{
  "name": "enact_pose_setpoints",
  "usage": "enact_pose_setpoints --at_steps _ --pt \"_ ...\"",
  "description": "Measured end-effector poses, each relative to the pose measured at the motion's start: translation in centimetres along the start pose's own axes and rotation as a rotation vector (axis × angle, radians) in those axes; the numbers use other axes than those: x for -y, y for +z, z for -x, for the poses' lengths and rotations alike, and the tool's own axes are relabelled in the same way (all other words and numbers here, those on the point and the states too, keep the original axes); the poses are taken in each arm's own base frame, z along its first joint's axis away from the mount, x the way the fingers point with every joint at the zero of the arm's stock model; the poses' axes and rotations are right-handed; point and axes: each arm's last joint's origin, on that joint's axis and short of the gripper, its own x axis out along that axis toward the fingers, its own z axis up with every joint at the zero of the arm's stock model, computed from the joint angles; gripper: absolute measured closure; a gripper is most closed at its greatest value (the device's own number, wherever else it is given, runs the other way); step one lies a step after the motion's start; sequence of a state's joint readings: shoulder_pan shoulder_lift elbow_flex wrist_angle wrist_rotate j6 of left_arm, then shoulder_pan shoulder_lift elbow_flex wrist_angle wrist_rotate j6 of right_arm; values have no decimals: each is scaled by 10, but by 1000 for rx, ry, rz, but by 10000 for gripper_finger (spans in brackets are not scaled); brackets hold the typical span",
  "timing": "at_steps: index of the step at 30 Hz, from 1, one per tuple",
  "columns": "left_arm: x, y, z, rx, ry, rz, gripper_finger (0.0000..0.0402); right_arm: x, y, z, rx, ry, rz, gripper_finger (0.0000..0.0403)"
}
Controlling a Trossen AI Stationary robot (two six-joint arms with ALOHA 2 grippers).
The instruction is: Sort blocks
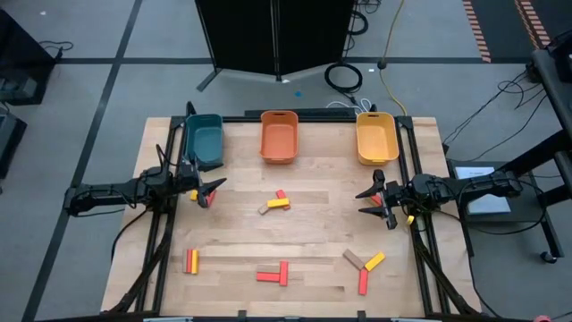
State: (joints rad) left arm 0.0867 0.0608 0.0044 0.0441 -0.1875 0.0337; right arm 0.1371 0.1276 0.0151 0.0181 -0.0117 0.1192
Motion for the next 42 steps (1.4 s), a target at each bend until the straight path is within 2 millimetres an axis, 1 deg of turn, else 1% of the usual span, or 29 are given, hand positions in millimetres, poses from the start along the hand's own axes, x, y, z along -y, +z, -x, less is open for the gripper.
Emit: enact_pose_setpoints --at_steps 13,18,26,27,29,31,33,37,40,42 --pt "0 0 0 1 0 0 166 0 0 0 0 0 0 204" --pt "0 0 0 0 0 0 166 1 1 0 6 -38 125 204" --pt "0 0 0 0 0 0 166 1 1 0 13 -39 152 204" --pt "0 0 0 0 0 0 166 1 2 0 21 -35 130 204" --pt "0 0 0 0 0 0 166 1 3 0 29 -29 16 204" --pt "0 0 0 2 0 2 166 1 3 0 36 -31 -28 204" --pt "0 0 0 4 -5 58 166 0 6 0 62 -27 -36 204" --pt "2 2 0 10 -59 253 166 0 10 1 108 -16 -142 204" --pt "1 6 0 50 -64 294 166 0 13 1 140 -35 -150 204" --pt "2 5 0 41 -76 350 166 2 17 2 196 -101 -120 204"
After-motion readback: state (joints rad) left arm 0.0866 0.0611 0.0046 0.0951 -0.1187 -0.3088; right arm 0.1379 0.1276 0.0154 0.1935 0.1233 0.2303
